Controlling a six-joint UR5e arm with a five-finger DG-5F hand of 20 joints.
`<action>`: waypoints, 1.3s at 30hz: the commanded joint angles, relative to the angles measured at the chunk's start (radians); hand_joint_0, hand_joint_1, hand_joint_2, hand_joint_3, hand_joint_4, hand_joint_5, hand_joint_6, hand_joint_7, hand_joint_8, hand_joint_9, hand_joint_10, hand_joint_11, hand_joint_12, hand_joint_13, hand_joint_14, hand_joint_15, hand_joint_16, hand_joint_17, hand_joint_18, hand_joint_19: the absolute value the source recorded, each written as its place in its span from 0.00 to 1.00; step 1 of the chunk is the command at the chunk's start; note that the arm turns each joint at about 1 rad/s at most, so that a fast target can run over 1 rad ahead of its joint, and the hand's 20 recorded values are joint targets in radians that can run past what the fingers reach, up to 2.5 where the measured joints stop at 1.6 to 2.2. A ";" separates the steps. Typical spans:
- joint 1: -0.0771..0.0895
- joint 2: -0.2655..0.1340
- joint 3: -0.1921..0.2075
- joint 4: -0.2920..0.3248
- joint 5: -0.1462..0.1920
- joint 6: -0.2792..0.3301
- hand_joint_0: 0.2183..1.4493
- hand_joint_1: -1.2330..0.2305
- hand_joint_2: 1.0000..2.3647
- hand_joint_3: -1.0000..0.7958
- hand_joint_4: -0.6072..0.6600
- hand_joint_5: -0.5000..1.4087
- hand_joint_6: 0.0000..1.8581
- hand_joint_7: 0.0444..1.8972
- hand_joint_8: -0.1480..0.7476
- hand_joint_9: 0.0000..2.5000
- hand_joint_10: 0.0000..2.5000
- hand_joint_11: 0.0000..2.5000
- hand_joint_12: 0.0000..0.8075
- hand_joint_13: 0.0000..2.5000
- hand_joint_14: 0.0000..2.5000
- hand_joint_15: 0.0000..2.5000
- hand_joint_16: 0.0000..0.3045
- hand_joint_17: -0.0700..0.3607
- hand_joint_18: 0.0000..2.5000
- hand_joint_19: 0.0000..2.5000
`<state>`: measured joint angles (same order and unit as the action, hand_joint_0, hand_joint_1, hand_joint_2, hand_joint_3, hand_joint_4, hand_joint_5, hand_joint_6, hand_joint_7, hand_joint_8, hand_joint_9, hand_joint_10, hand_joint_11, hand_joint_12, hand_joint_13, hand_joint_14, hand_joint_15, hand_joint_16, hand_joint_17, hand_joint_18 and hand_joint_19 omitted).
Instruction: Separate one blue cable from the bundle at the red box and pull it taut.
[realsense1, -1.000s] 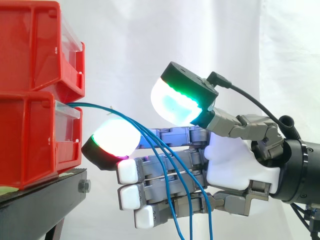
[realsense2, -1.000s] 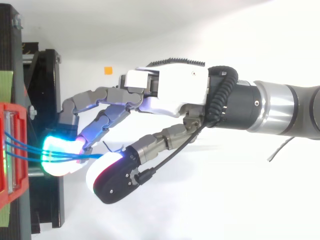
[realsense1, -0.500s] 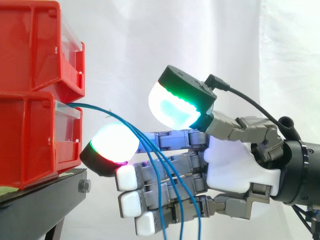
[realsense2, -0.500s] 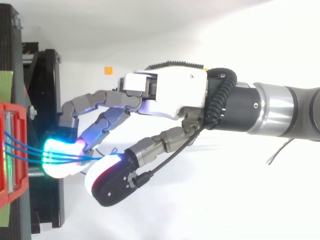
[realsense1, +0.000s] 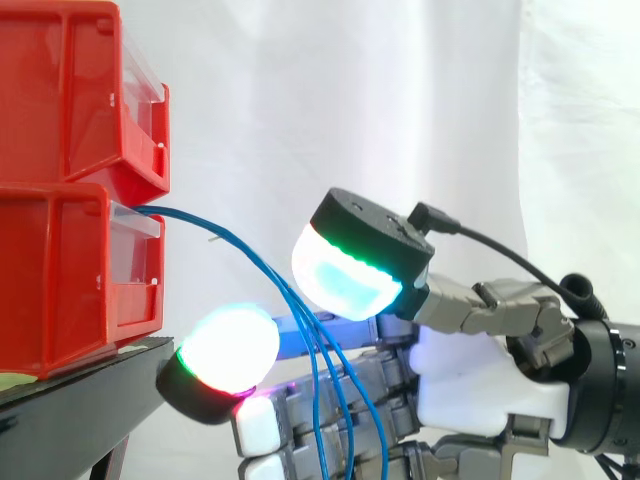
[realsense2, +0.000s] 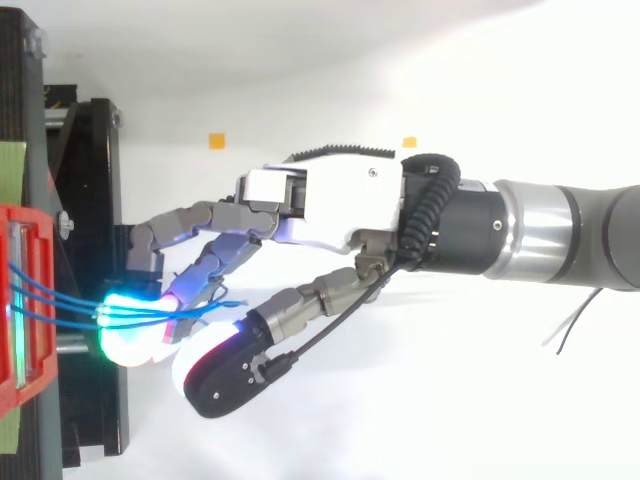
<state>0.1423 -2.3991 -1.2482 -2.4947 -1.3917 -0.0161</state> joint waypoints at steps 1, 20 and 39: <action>0.002 -0.015 0.020 0.010 -0.001 0.015 0.32 0.36 0.00 0.33 0.62 0.21 0.27 0.61 0.49 0.33 0.01 0.23 0.42 0.32 0.01 0.23 0.14 0.39 0.25 0.27; -0.013 -0.015 0.035 0.008 -0.023 0.013 0.32 0.37 0.00 0.33 0.62 0.21 0.27 0.62 0.50 0.33 0.01 0.24 0.42 0.33 0.01 0.23 0.14 0.39 0.26 0.27; -0.035 -0.014 0.052 0.005 -0.070 0.015 0.33 0.37 0.00 0.34 0.61 0.21 0.27 0.63 0.50 0.34 0.01 0.25 0.42 0.34 0.01 0.24 0.14 0.39 0.26 0.28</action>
<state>0.1110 -2.4127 -1.1972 -2.4898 -1.4592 -0.0018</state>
